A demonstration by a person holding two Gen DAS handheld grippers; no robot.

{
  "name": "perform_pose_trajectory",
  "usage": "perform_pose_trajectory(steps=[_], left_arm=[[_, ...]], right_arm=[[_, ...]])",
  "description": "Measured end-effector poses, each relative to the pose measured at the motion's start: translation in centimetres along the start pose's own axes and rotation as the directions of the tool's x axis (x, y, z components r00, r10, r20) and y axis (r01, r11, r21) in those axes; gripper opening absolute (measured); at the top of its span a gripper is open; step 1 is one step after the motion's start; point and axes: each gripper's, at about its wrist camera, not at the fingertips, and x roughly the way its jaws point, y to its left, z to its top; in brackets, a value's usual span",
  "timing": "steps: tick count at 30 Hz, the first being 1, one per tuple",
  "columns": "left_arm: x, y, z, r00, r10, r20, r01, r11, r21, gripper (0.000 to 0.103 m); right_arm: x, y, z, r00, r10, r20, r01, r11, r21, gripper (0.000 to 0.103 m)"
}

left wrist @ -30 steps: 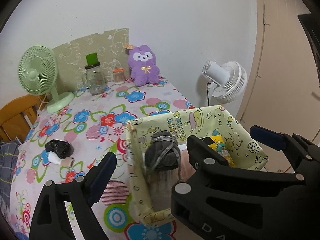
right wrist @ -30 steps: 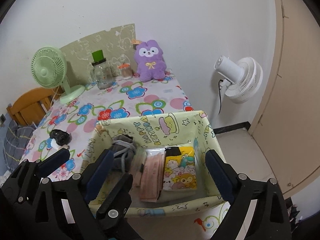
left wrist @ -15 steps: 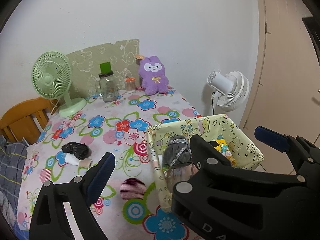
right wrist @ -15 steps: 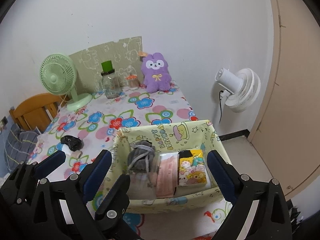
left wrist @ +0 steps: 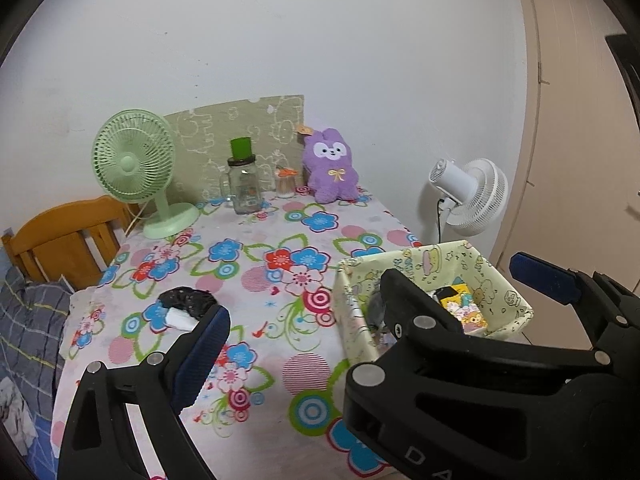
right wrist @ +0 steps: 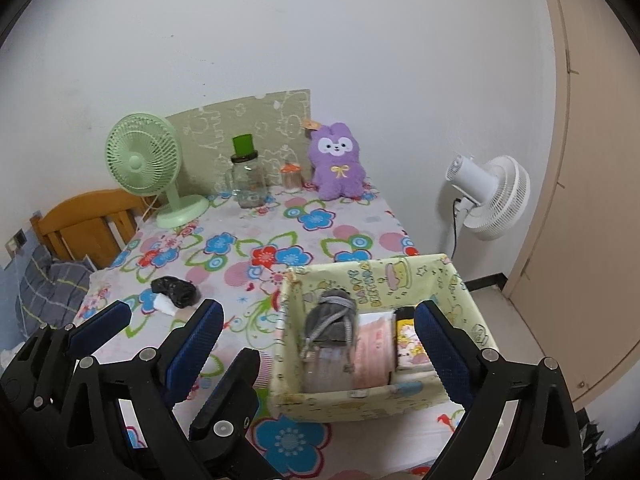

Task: Organize soft objects
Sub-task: 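Open both tools and withdraw them from the box, then move both tools toward the black umbrella and white towel on the table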

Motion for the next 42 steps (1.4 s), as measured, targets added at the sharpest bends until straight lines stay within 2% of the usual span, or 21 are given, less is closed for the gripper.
perform_pose_trajectory(steps=[24,42], left_arm=[[-1.1,6.5,0.2,0.997,0.067,0.025,-0.066,0.997,-0.028,0.098],[2.5,11.9,-0.1,0.991,0.129,-0.034,-0.131,0.989,-0.071,0.098]], right_arm=[[0.6,6.6,1.2,0.996,0.084,0.028,-0.082,0.994,-0.065,0.098],[5.7,11.7,1.8,0.988,0.15,-0.03,-0.152,0.98,-0.128,0.097]])
